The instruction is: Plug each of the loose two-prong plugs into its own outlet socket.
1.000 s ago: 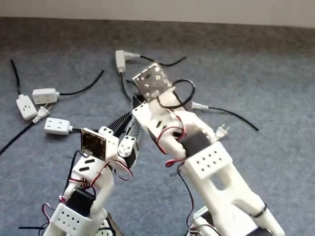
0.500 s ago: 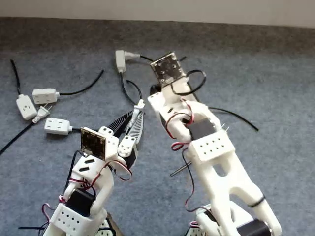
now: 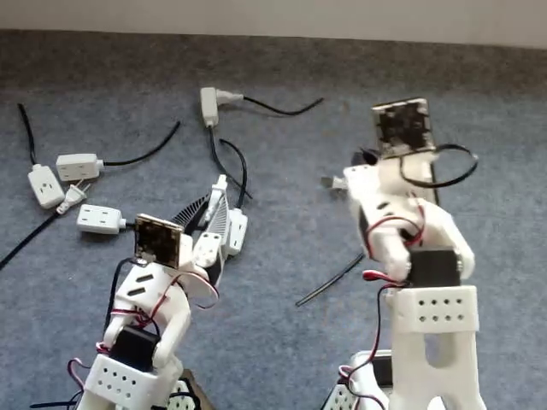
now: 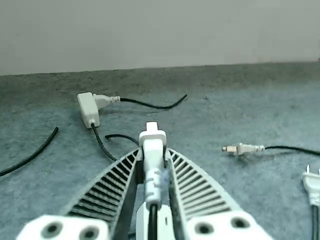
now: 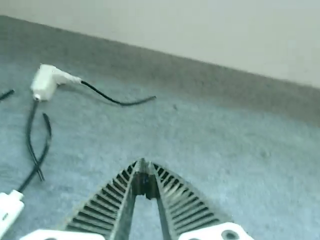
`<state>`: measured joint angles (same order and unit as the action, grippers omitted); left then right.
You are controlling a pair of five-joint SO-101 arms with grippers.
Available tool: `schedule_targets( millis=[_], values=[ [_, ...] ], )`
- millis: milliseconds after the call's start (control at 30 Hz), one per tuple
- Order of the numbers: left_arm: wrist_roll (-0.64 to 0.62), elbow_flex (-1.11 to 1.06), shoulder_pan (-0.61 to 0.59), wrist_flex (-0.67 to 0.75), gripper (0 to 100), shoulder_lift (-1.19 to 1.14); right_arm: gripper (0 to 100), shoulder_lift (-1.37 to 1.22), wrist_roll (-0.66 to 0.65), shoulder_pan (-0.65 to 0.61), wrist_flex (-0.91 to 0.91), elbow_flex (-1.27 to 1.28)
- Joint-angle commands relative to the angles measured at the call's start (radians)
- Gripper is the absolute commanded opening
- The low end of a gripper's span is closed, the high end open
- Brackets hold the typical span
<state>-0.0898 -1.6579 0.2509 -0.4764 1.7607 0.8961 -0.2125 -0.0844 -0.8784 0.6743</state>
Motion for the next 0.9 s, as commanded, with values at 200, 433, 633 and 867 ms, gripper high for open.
schedule_targets(
  millis=[200,433,633,867],
  values=[
    [0.081,0.252,-0.022,-0.308,1,-0.005,0.7,0.033,-0.006,0.104,-0.260,0.174],
    [0.195,0.475,-0.022,-0.382,1,-0.372,0.7,0.033,0.121,0.101,-0.248,0.340],
    [0.212,0.849,-0.021,-0.589,1,-0.808,0.7,0.033,0.149,0.097,-0.081,0.515],
    [0.511,1.405,-0.018,-1.013,1,-1.248,0.7,0.033,0.149,0.097,0.157,0.737]
  ],
)
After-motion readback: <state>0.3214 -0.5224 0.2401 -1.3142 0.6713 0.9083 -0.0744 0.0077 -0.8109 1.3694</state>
